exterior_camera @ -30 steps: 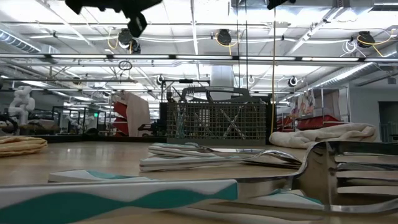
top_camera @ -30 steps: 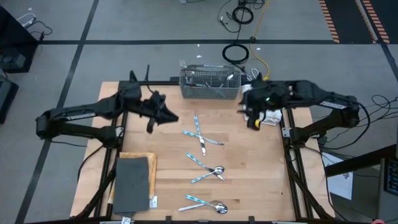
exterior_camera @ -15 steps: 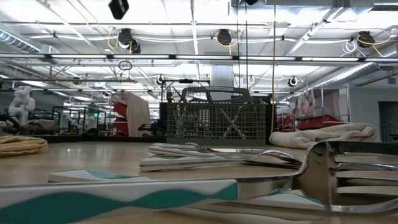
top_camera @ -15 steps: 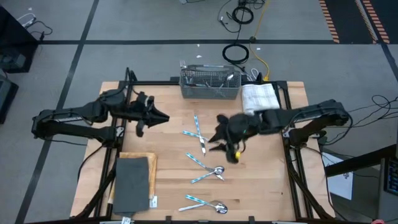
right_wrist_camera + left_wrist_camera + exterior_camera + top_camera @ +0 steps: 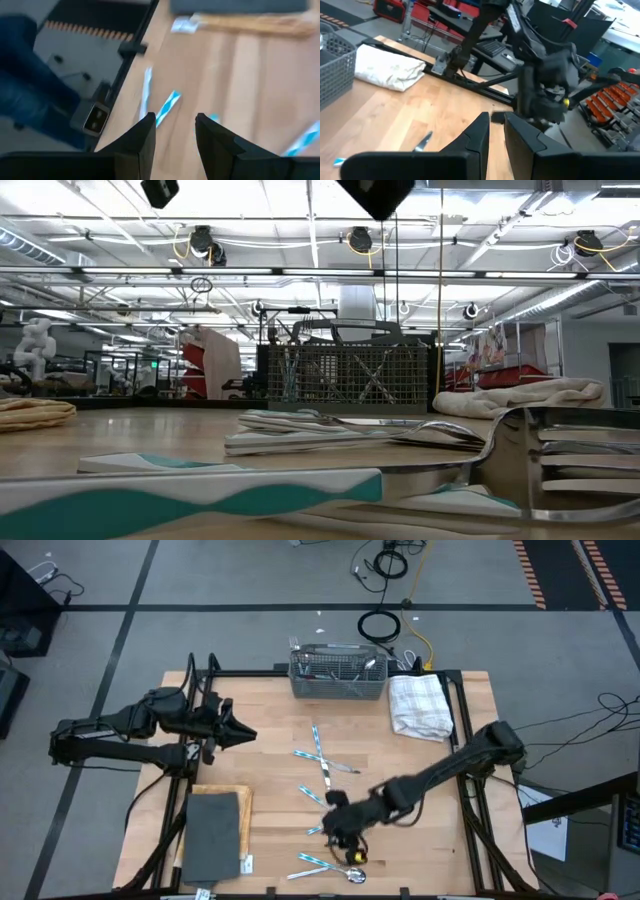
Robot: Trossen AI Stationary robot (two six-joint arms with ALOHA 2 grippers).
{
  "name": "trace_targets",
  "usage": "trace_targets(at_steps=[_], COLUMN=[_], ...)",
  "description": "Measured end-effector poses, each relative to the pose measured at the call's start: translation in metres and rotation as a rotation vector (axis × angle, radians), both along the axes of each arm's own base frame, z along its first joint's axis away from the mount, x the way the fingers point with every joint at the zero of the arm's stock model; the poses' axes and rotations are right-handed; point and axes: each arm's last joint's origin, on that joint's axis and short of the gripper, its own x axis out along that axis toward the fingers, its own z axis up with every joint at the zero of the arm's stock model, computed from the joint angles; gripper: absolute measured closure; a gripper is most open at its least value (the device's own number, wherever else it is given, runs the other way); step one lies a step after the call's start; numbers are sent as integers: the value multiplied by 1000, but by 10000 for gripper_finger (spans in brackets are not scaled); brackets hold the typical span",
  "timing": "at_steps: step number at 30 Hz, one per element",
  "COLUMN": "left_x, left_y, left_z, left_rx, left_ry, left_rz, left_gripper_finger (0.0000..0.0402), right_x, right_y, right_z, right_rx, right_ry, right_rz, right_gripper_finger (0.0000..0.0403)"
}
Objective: Sort silverware
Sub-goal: Put the fork into the silverware basket
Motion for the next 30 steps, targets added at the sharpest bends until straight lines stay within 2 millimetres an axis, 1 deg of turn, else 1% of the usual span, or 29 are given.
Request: trace_targets(at_steps=[2,6,11,13,17,24,27,30], left_x=[0,-1,-2,-2,-2,-3,-3,-4], left_y=[0,0,0,0,0,0,0,0], left_z=[-1,-3,-9,-11,-11,-12,-14,-16], left_rx=[-1,-4,-7,-8,-8,-9,-10,-13], left_ry=[6,36,96,114,116,128,146,168], left_rz=[1,2,19,20,20,20,21,20], left_gripper_finger=[338,338,338,338,338,338,338,338], right_x=[1,1,-2,-1,3,6,6,7], right_y=[12,33,50,53,55,56,56,57], right_z=[-8,-18,-31,-36,-52,-71,-75,-80], right_rx=[-11,-50,-177,-204,-254,-261,-245,-228], right_ry=[21,61,161,199,252,318,338,358], right_rz=[27,91,186,198,195,170,139,105], right_gripper_finger=[275,275,273,266,245,198,192,194])
